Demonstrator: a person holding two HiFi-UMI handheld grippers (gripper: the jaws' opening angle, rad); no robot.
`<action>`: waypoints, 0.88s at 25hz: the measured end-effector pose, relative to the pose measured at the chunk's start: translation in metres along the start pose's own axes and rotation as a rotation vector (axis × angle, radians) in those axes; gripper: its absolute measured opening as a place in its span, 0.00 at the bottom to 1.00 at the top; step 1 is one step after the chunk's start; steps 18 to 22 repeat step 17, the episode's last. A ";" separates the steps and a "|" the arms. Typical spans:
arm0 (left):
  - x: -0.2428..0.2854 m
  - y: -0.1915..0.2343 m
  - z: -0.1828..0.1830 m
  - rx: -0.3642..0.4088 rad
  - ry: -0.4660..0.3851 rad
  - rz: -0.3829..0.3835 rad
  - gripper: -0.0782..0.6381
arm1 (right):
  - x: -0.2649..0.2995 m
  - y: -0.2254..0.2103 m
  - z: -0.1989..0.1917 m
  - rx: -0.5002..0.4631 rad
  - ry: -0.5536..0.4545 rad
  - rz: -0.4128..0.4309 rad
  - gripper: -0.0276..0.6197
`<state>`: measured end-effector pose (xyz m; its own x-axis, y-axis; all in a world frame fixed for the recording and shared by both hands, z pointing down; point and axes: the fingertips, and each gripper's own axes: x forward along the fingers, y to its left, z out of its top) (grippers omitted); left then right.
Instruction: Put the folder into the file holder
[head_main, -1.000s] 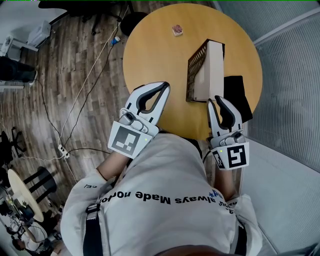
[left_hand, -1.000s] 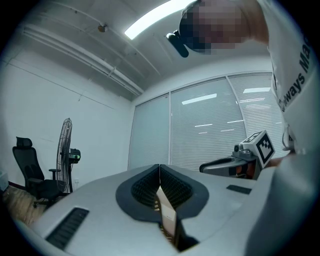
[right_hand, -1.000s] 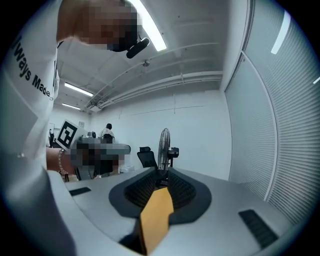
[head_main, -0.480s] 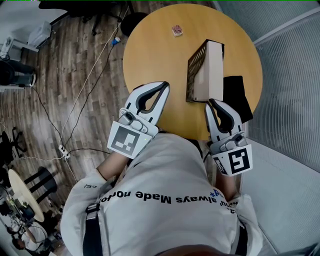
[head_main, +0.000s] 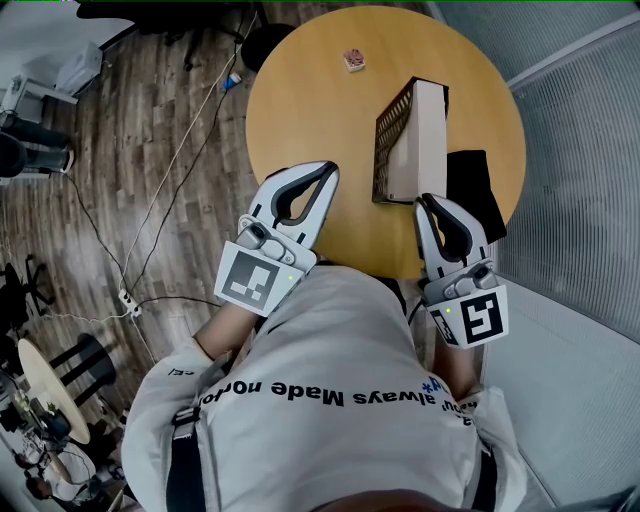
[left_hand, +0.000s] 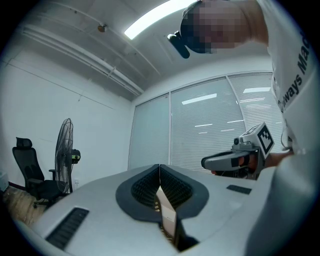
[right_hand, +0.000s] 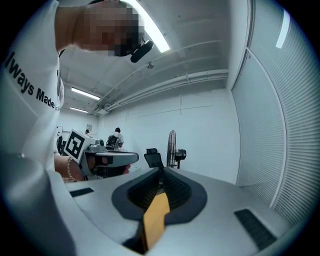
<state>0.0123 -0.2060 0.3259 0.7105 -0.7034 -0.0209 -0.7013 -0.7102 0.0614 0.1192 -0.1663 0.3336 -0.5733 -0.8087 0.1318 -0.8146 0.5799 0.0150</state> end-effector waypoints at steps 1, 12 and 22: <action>0.000 0.000 0.000 0.000 -0.001 0.000 0.14 | 0.000 0.000 0.000 -0.001 -0.001 -0.002 0.12; 0.001 0.001 0.000 -0.003 -0.003 0.002 0.14 | 0.000 -0.005 0.002 -0.011 -0.007 -0.012 0.12; -0.002 0.003 0.000 -0.002 -0.004 0.003 0.14 | 0.002 -0.001 0.002 -0.021 -0.009 -0.013 0.12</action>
